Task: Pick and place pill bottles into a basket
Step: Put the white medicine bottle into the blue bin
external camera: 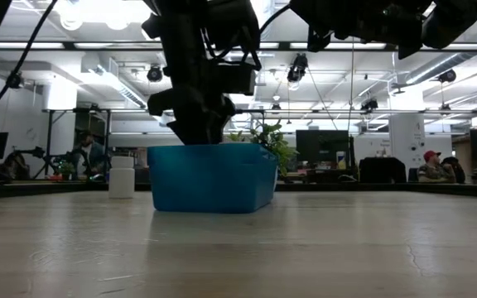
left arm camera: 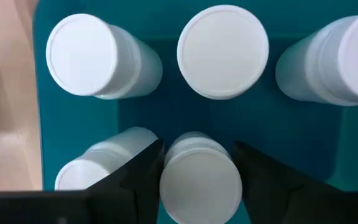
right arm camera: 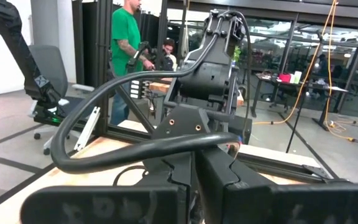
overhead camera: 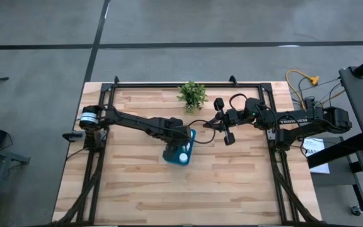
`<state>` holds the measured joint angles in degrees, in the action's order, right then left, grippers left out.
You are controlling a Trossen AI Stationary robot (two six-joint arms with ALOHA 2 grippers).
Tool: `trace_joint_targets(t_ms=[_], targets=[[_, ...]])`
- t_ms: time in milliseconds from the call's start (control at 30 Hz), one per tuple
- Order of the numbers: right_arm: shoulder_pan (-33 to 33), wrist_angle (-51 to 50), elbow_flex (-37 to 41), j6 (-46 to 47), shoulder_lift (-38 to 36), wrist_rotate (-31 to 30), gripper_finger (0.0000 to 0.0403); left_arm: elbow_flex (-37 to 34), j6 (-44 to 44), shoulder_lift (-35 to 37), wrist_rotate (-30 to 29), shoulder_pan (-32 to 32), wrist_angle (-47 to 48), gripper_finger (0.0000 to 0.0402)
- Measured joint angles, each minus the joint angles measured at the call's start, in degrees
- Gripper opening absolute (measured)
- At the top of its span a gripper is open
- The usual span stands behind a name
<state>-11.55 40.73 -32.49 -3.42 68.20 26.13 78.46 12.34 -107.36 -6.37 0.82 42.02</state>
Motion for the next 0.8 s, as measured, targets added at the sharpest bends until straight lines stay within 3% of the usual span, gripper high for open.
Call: trace_joint_targets(t_ms=[800], targets=[[0.02, 0.04, 0.0, 0.02, 0.0, 0.02, 0.0008, 1.05, -2.99, 0.16, 2.34, 0.0, 0.17, 0.0173]])
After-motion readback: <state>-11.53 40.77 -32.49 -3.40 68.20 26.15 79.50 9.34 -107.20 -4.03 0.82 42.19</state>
